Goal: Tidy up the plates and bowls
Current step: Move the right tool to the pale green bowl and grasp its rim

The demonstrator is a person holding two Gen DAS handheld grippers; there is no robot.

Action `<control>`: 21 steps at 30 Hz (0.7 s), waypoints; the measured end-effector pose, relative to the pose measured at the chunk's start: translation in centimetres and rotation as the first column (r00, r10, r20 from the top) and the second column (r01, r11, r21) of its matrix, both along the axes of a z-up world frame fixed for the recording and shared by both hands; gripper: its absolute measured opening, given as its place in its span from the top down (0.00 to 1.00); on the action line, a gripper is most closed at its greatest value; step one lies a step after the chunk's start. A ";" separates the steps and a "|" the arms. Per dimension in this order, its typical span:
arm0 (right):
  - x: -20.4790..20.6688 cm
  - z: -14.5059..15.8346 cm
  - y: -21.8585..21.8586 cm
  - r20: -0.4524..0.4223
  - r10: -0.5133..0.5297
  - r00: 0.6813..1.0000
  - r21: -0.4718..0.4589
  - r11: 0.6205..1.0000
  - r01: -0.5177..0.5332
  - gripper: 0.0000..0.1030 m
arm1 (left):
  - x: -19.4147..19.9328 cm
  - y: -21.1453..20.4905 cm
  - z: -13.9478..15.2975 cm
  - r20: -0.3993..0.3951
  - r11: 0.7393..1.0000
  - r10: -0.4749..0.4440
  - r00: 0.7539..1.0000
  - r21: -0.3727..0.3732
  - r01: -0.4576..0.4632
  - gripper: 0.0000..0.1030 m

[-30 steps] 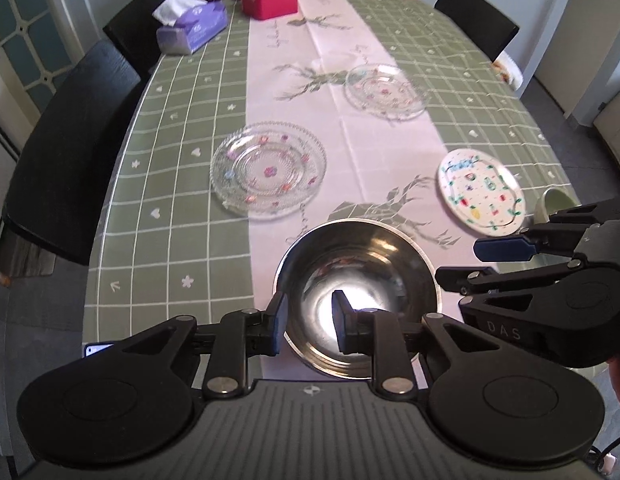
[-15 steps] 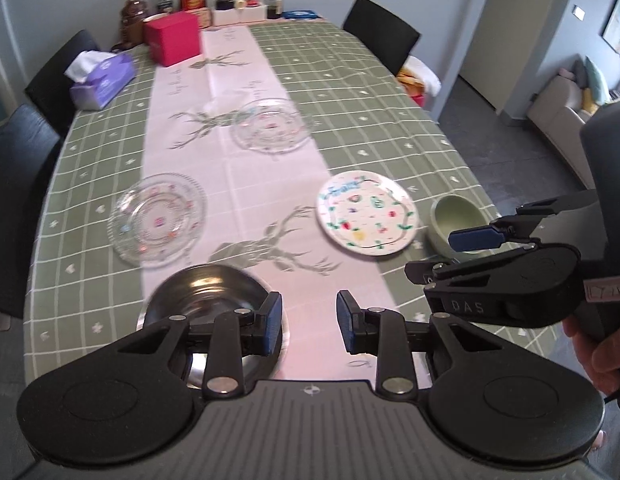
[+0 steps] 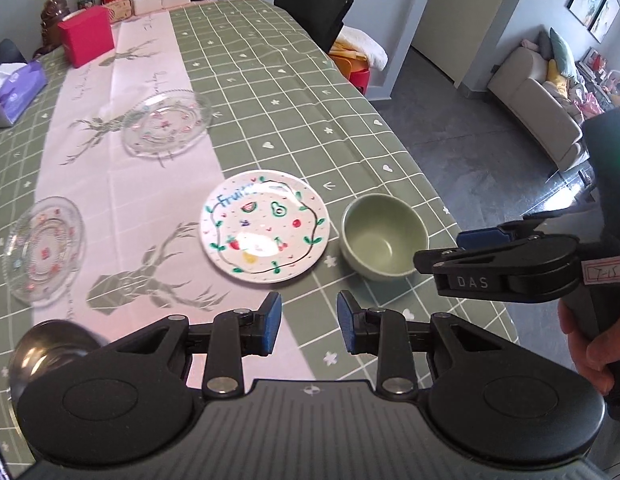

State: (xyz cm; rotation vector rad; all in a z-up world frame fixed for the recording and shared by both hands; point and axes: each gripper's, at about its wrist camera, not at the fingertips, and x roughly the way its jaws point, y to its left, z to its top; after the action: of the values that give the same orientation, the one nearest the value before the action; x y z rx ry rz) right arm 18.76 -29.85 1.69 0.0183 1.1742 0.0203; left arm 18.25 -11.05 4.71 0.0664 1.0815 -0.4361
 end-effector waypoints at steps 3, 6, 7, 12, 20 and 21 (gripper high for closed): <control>1.0 -0.9 -1.7 -0.013 -0.031 0.999 0.012 0.999 0.031 0.55 | 1.4 -1.3 -1.2 -0.019 1.000 0.008 1.000 -0.011 -0.008 0.65; 2.1 -2.0 -3.0 -0.030 -0.056 0.998 0.026 0.998 0.057 0.60 | 2.8 -2.2 -2.6 -0.039 1.000 0.024 0.999 -0.011 -0.024 0.65; 2.6 -2.4 -3.3 -0.040 -0.062 0.997 0.034 0.997 0.064 0.61 | 3.2 -2.4 -3.0 -0.043 0.999 0.029 0.999 -0.012 -0.029 0.65; 4.3 -4.2 -4.0 -0.075 -0.076 0.994 0.063 0.995 0.081 0.70 | 5.3 -3.7 -4.9 -0.062 0.999 0.040 0.997 -0.002 -0.040 0.65; 6.2 -6.7 -4.0 -0.133 -0.065 0.989 0.099 0.992 0.079 0.76 | 7.8 -5.4 -7.6 -0.113 1.000 0.027 0.993 -0.008 -0.028 0.64; 6.3 -6.9 -4.1 -0.137 -0.066 0.988 0.102 0.992 0.080 0.78 | 8.0 -5.6 -7.8 -0.116 1.000 0.024 0.993 -0.005 -0.024 0.64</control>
State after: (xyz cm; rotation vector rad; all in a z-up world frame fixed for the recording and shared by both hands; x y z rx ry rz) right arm 25.08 -33.95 -5.23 0.1595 1.3049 0.0171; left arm 26.29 -16.68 -3.12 0.0229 1.1940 -0.4255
